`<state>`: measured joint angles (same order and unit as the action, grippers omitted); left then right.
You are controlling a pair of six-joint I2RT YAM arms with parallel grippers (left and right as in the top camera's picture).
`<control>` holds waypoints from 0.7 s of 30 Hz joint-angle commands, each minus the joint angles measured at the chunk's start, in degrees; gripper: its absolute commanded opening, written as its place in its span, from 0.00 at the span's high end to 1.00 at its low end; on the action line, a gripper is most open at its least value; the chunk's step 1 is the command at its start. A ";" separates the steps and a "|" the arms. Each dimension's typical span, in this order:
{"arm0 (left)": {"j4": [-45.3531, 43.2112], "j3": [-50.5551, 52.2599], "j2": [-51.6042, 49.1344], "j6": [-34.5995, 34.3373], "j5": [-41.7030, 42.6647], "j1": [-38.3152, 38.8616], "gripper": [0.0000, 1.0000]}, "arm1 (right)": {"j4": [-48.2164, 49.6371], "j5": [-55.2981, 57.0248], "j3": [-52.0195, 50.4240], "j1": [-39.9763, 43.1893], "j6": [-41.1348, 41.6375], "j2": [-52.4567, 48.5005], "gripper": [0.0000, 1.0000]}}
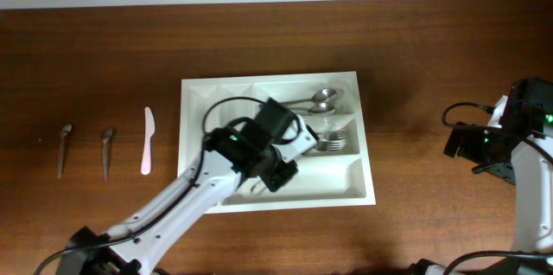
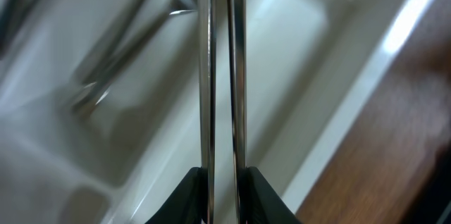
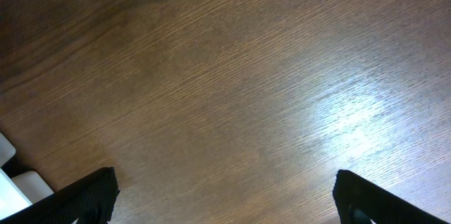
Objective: Pack container
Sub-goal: 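Carry the tongs right and release them into the bottom compartment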
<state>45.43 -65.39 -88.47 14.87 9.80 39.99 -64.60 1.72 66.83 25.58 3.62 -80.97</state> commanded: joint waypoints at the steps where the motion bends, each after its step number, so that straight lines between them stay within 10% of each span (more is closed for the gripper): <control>1: -0.22 -0.76 -1.05 7.72 -0.04 2.60 0.80 | 0.15 0.92 0.07 0.31 -0.22 -0.26 0.01; 13: 0.09 -0.76 -1.57 9.40 -2.54 4.96 0.81 | 0.15 0.92 0.07 0.31 -0.22 -0.26 0.01; 21: 3.50 -0.66 -1.60 27.78 -3.48 4.96 0.90 | 0.15 0.92 0.07 0.31 -0.22 -0.26 0.01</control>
<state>48.27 -65.39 -89.69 31.94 6.76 44.77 -64.60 1.74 66.83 25.58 3.60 -80.97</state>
